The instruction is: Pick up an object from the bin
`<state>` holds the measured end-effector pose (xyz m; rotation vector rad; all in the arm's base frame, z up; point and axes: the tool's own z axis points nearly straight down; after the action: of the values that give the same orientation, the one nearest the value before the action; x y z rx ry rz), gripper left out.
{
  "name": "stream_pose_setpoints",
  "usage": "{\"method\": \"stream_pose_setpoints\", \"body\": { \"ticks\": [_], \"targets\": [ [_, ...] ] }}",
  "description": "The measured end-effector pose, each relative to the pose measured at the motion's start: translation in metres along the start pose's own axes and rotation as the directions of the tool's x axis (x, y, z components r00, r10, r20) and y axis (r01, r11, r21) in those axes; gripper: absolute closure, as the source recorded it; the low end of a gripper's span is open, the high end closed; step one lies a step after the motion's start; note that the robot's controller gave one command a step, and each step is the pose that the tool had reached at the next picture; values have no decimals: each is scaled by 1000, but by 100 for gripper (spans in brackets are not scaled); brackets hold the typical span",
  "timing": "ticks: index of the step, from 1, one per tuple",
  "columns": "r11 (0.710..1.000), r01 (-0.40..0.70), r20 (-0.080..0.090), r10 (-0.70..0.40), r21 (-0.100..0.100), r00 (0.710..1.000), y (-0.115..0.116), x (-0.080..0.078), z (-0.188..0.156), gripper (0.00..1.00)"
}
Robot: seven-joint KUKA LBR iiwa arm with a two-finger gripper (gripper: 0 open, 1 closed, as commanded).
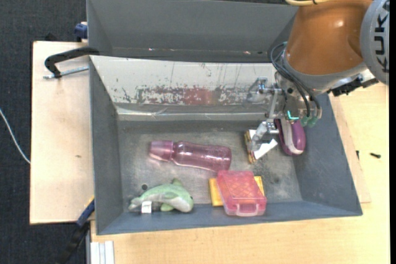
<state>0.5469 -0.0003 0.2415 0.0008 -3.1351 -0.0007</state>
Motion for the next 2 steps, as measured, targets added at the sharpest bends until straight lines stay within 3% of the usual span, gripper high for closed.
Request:
{"method": "stream_pose_setpoints", "body": {
  "ticks": [1,2],
  "targets": [
    [1000,0,9,0,0,1000,0,-1,-4,0],
    [999,-54,18,54,-3,998,70,29,124,100]
  ]
}}
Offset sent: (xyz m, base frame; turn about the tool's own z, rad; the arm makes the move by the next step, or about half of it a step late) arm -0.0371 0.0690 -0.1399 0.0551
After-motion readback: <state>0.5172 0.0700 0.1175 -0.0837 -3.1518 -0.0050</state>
